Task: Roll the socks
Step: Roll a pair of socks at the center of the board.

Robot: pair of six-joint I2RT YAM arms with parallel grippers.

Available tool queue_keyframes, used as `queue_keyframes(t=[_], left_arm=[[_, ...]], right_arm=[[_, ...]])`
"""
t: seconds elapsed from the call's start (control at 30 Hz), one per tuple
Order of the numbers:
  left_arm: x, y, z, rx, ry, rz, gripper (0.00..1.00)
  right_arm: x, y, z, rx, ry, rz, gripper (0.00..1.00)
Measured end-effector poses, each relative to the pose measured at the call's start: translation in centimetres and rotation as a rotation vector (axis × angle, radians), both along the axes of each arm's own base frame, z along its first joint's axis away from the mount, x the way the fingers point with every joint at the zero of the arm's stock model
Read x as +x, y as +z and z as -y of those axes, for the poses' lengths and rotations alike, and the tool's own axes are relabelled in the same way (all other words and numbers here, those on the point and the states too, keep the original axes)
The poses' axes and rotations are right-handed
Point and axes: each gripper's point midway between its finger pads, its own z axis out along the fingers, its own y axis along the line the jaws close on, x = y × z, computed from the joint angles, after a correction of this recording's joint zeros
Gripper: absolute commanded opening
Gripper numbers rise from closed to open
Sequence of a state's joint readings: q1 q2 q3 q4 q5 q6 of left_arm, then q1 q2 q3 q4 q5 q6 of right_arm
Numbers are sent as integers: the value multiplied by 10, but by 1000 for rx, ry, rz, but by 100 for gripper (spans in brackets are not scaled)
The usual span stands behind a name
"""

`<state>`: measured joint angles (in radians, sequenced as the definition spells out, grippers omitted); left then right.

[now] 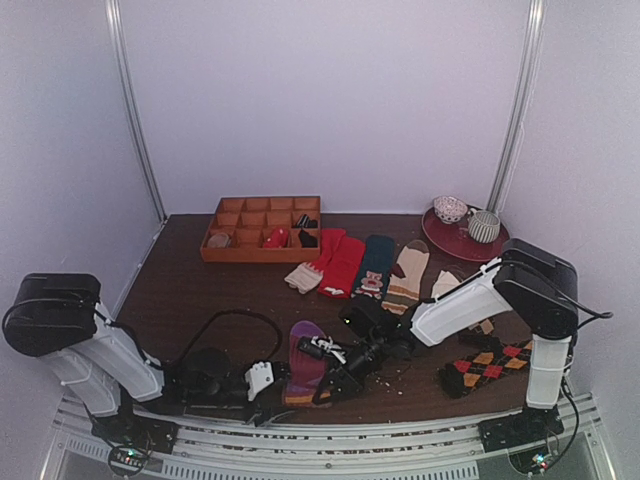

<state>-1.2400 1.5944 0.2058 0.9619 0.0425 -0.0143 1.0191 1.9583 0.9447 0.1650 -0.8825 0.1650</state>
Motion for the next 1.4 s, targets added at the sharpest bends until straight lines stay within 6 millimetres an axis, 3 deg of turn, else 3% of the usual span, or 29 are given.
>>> queue_keyframes(t=[0.13,0.3,0.5,0.63,0.73,0.8,0.83,1.2,1.33,1.4], left_arm=[[2,8,4,-31,-3,22,64],[-2,4,10,-22,-33,15,50],[-7,-14,10,18,-57,-22,48],[-7,-13,11,11,-55,-31,40],[-7,-13,11,7,-54,-37,26],[-8,-13,11,5,-55,-42,2],[-9,-13,12,3,-56,-47,0],[-5,-13,22,-23,-11,-164,0],[-2,-17,25,-24,27,-288,0],[-1,-19,24,-27,41,-353,0]], right_arm=[[0,0,1,3,2,-10,16],[0,0,1,5,4,-18,16],[0,0,2,5,5,-23,16],[0,0,2,6,7,-27,16],[-1,0,3,6,7,-33,16],[0,0,3,5,5,-38,16],[0,0,3,5,4,-40,16],[-1,7,16,2,-29,-21,42],[1,24,34,12,-81,96,47],[2,44,40,66,-93,198,51]])
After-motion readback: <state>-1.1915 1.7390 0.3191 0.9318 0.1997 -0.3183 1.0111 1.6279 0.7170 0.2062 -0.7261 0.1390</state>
